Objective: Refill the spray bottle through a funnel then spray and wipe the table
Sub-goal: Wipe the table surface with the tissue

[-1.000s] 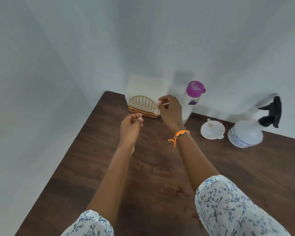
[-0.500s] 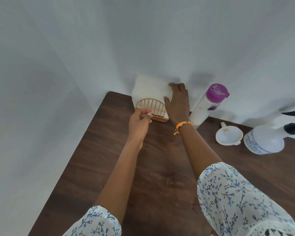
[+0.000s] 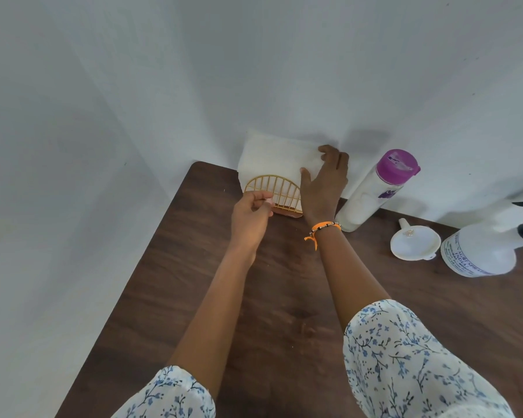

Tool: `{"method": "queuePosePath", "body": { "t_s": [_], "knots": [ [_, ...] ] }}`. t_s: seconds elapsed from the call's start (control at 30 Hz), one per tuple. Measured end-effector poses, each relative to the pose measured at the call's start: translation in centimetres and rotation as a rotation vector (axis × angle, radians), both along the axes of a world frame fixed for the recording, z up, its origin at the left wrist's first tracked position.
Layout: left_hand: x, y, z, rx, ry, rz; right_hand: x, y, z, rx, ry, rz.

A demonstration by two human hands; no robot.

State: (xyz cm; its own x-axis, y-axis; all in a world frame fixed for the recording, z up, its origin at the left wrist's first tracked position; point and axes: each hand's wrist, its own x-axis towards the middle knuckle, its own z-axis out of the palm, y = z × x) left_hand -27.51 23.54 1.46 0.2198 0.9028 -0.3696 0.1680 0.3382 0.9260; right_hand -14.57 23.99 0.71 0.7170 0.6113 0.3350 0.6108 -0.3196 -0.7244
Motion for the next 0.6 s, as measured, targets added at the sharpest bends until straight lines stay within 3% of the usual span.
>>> {"method": "queuePosePath", "body": {
  "t_s": [0.13, 0.23, 0.37, 0.6],
  "knots": [
    [0.4, 0.0, 0.0, 0.000, 0.002, -0.011, 0.6, -0.1, 0.7, 0.125, 0.186, -0.056],
    [0.7, -0.1, 0.0, -0.002, 0.000, -0.013, 0.8, -0.5, 0.9, 0.143, 0.216, -0.086],
    [1.1, -0.1, 0.0, -0.003, -0.007, -0.013, 0.7, -1.1, 0.8, 0.121, 0.160, -0.061],
    [1.7, 0.0, 0.1, 0.011, 0.002, -0.016, 1.3, -1.1, 0.1, 0.071, -0.135, -0.038]
  ]
}}
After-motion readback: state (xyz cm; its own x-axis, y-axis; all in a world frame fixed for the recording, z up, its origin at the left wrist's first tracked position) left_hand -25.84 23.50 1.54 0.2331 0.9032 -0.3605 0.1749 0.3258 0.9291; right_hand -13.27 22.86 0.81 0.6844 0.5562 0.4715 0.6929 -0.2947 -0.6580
